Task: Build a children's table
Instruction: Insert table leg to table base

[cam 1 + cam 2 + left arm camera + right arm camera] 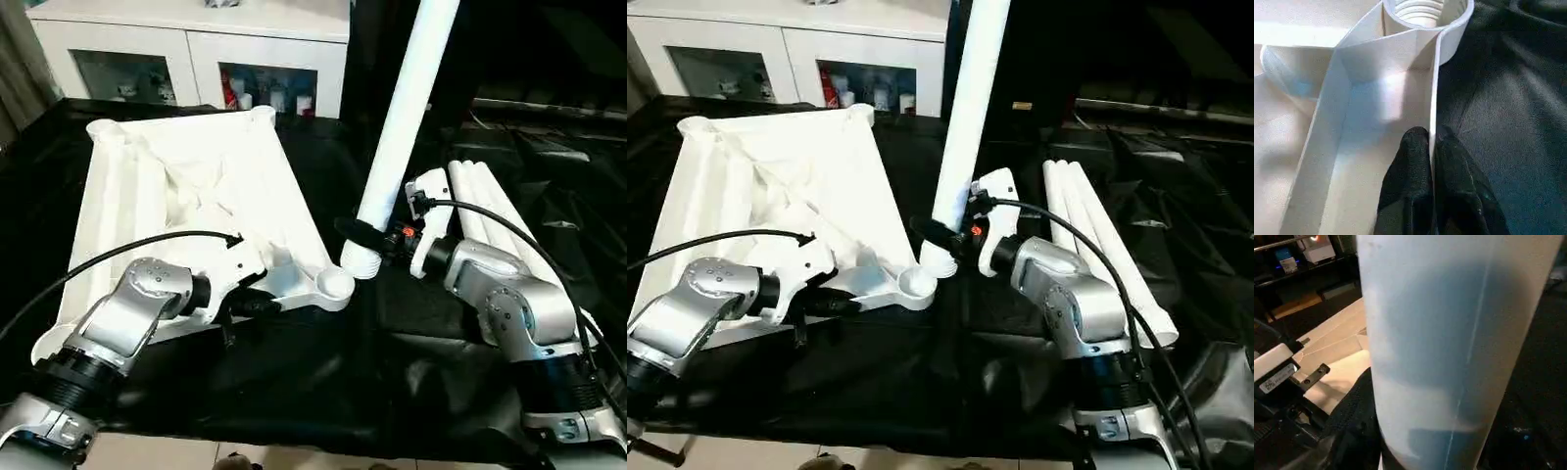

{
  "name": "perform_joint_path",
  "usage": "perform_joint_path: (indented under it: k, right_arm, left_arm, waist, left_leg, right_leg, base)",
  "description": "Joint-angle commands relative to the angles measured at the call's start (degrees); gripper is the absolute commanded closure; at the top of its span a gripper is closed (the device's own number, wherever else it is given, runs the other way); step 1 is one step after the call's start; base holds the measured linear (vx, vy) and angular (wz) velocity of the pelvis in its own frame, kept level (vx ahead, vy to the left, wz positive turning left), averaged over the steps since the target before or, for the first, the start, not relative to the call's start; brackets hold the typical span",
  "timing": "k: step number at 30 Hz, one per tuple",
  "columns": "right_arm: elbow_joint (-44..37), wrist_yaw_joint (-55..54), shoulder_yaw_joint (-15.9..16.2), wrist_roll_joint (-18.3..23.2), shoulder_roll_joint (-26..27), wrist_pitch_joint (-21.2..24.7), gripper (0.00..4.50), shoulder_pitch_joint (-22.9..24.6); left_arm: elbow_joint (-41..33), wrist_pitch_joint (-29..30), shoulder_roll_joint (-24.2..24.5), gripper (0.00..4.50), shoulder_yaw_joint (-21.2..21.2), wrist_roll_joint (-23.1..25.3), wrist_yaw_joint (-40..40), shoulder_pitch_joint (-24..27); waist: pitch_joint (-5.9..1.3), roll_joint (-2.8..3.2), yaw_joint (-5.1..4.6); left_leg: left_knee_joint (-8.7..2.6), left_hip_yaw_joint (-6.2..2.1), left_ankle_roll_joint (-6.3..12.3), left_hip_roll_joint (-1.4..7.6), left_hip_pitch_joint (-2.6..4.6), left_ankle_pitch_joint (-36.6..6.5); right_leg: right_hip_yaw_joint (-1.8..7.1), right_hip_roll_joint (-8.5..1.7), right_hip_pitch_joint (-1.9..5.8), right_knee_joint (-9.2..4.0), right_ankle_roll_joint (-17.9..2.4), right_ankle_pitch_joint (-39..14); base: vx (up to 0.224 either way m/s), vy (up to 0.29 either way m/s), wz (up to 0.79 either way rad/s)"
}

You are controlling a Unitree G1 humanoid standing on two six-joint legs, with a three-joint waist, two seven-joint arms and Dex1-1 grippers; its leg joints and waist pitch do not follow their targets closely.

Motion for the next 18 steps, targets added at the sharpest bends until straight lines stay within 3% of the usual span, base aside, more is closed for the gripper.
perform_joint_path:
  k: [1,8,10,11,14,18]
  right_arm:
    - [-0.1,0.4,0.0,0.0,0.0,0.1,2.59,-1.5]
    - [4.3,2.1,2.8,-1.6,0.5,-0.4,2.59,-2.7]
    - [5.5,2.3,3.3,-2.0,0.7,-0.7,2.59,-2.9]
    - [7.5,2.7,4.0,-2.7,1.3,-1.4,2.59,-3.3]
    - [9.3,2.9,4.5,-3.2,1.8,-1.8,2.59,-3.7]
    - [15.2,2.9,5.1,-5.0,2.6,-5.4,2.59,-5.3]
  left_arm:
    - [-0.1,1.1,0.2,4.48,0.9,0.2,0.9,0.7]
    - [0.9,-2.0,-1.2,4.5,0.8,0.4,0.8,-0.2]
    - [0.8,-2.5,-1.7,4.5,0.8,0.1,0.7,-0.4]
    - [0.9,-3.2,-2.2,4.5,0.8,0.0,0.7,-0.9]
    - [1.2,-3.3,-2.5,4.5,0.7,0.1,0.9,-1.3]
    - [1.4,-3.9,-3.0,4.5,1.1,-0.2,0.8,-1.4]
  waist:
    - [-4.05,0.08,0.02]
    - [-4.08,0.06,-0.07]
    - [-4.15,-0.08,0.0]
    - [-4.24,-0.46,-0.01]
    - [-4.18,-0.25,-0.01]
    - [-4.09,-0.47,0.1]
  left_leg:
    - [-4.89,-1.28,-0.82,3.35,0.52,-7.2]
    - [-4.8,-1.2,-0.6,3.34,0.58,-7.2]
    - [-4.79,-1.18,-0.66,3.36,0.5,-6.6]
    - [-4.75,-1.15,-0.47,3.41,0.46,-6.1]
    - [-4.73,-1.12,-0.39,3.4,0.51,-5.9]
    - [-4.76,-1.11,-0.61,3.44,0.55,-6.7]
  right_leg:
    - [3.54,-5.47,2.89,-4.49,-9.2,-15.9]
    - [3.52,-5.47,2.82,-4.54,-9.9,-15.4]
    - [3.54,-5.54,2.94,-4.42,-10.0,-14.7]
    - [3.54,-5.5,2.97,-4.27,-10.1,-13.7]
    - [3.55,-5.57,2.9,-4.26,-10.4,-13.6]
    - [3.56,-5.79,2.85,-4.45,-10.1,-15.6]
  base:
    - [0.0,0.0,0.0]
    - [0.0,0.0,0.0]
    - [0.0,0.0,0.0]
    - [0.0,0.0,0.0]
    - [0.0,0.0,0.0]
    - [0.0,0.0,0.0]
